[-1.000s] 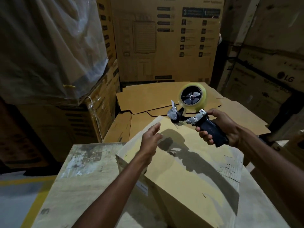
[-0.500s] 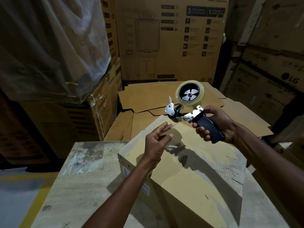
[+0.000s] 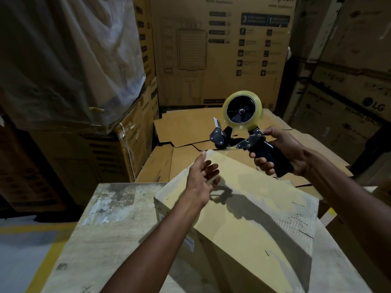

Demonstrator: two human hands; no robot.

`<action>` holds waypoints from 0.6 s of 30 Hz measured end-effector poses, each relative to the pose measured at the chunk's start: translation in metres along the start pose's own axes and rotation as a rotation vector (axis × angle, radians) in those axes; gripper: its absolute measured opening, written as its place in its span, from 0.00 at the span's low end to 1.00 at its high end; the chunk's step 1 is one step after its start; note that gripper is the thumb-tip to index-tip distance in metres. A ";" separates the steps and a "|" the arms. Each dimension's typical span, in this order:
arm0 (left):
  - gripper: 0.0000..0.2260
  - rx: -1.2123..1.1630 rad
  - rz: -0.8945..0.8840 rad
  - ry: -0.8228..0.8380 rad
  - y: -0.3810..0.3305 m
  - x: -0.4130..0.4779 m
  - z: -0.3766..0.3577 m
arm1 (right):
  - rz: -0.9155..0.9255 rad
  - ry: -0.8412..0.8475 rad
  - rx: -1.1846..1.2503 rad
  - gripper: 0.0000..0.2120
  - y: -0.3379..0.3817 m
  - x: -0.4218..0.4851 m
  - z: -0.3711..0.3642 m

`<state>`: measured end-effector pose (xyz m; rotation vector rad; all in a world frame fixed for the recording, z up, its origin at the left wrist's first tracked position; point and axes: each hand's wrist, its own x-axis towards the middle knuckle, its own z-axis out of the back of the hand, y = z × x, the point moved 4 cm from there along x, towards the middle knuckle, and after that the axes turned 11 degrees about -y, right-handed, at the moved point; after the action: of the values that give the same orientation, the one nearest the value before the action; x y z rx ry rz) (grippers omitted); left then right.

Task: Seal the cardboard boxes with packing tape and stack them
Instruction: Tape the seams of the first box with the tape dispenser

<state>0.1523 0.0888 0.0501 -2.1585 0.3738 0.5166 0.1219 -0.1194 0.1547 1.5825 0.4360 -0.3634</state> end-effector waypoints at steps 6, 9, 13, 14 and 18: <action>0.17 0.076 0.254 -0.038 -0.004 0.000 -0.014 | 0.020 0.011 -0.054 0.29 0.006 -0.007 0.000; 0.24 0.233 0.332 0.005 -0.010 0.002 -0.013 | 0.028 0.008 -0.070 0.30 0.009 -0.007 0.002; 0.30 0.301 0.433 0.152 -0.016 0.006 -0.014 | 0.053 -0.004 -0.089 0.31 0.011 -0.008 0.005; 0.28 0.295 0.440 0.170 -0.018 0.006 -0.015 | 0.056 0.000 -0.089 0.30 0.011 -0.008 0.005; 0.11 0.245 0.401 0.169 -0.023 0.006 -0.018 | 0.059 0.020 -0.085 0.30 0.007 -0.007 0.006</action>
<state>0.1715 0.0868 0.0725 -1.8976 0.9271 0.4795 0.1192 -0.1263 0.1643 1.5136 0.4138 -0.2805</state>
